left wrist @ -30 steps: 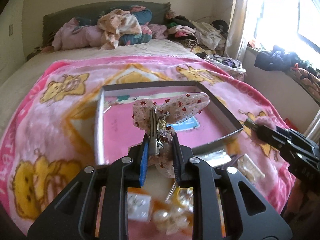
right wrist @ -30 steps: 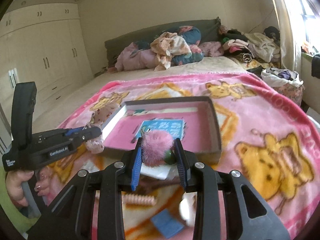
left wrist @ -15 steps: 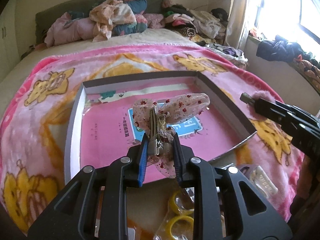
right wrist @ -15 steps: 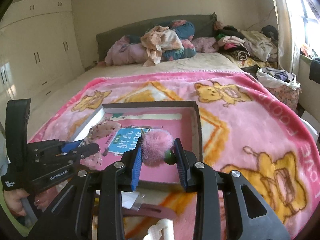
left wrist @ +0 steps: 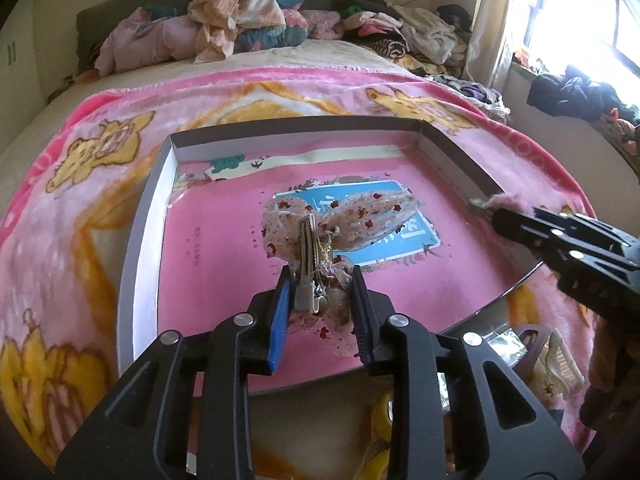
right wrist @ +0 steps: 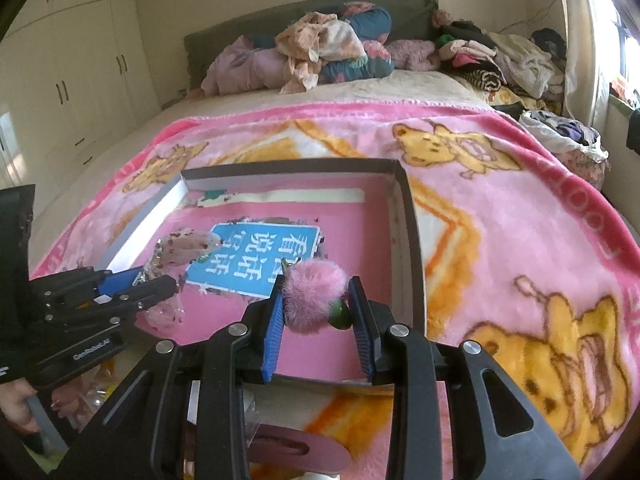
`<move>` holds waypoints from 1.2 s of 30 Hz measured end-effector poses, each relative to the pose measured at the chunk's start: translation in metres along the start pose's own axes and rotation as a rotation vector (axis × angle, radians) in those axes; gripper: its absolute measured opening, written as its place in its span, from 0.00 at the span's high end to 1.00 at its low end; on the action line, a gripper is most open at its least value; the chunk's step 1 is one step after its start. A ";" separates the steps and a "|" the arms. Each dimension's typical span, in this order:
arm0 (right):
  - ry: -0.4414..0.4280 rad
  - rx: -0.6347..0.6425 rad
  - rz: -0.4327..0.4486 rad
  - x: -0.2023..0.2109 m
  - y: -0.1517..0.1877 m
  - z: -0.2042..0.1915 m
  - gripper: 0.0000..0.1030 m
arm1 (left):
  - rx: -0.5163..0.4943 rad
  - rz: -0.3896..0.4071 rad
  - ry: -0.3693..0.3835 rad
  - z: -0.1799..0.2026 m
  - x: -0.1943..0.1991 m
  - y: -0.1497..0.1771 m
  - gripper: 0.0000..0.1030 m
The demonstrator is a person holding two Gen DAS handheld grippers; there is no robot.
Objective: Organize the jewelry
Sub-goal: 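Carry the bow and pom-pom into the grey tray and open both tools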
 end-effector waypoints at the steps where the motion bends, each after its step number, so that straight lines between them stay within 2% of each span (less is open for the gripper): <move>1: 0.000 -0.001 -0.005 -0.001 0.001 0.000 0.71 | -0.002 -0.001 -0.004 0.000 0.000 0.000 0.79; 10: 0.005 -0.009 -0.024 -0.007 0.009 0.000 0.69 | 0.012 0.015 -0.010 -0.003 0.002 0.002 0.76; 11: 0.006 -0.012 -0.022 -0.006 0.009 0.000 0.69 | 0.014 0.018 -0.010 -0.003 0.003 0.002 0.73; 13: 0.006 -0.019 -0.010 -0.003 0.009 0.002 0.66 | 0.019 0.026 -0.007 -0.003 0.006 0.002 0.71; 15: 0.011 -0.030 0.010 0.003 0.009 0.004 0.56 | 0.020 0.034 -0.007 -0.003 0.008 0.001 0.67; 18: 0.016 -0.040 0.031 0.012 0.009 0.007 0.53 | 0.021 0.049 -0.016 -0.003 0.013 0.000 0.62; 23: 0.030 -0.065 0.068 0.032 0.009 0.014 0.43 | 0.029 0.084 -0.027 -0.001 0.029 -0.002 0.45; 27: 0.043 -0.072 0.107 0.049 0.008 0.017 0.34 | 0.034 0.122 -0.029 0.000 0.046 -0.004 0.36; 29: 0.047 -0.075 0.126 0.059 0.008 0.018 0.31 | 0.037 0.140 -0.037 0.001 0.053 -0.005 0.27; 36: 0.046 -0.092 0.174 0.090 0.008 0.017 0.22 | 0.042 0.209 -0.044 0.007 0.084 -0.008 0.12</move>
Point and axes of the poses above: each gripper's, at about its wrist camera, not at the fingertips, and x roughly against the way its jaws point, z to its right, y to its underside, the point moved 9 cm from there along -x, roughly the way its jaws point, and after that the axes turned 12 degrees about y, right-handed, at the moved point
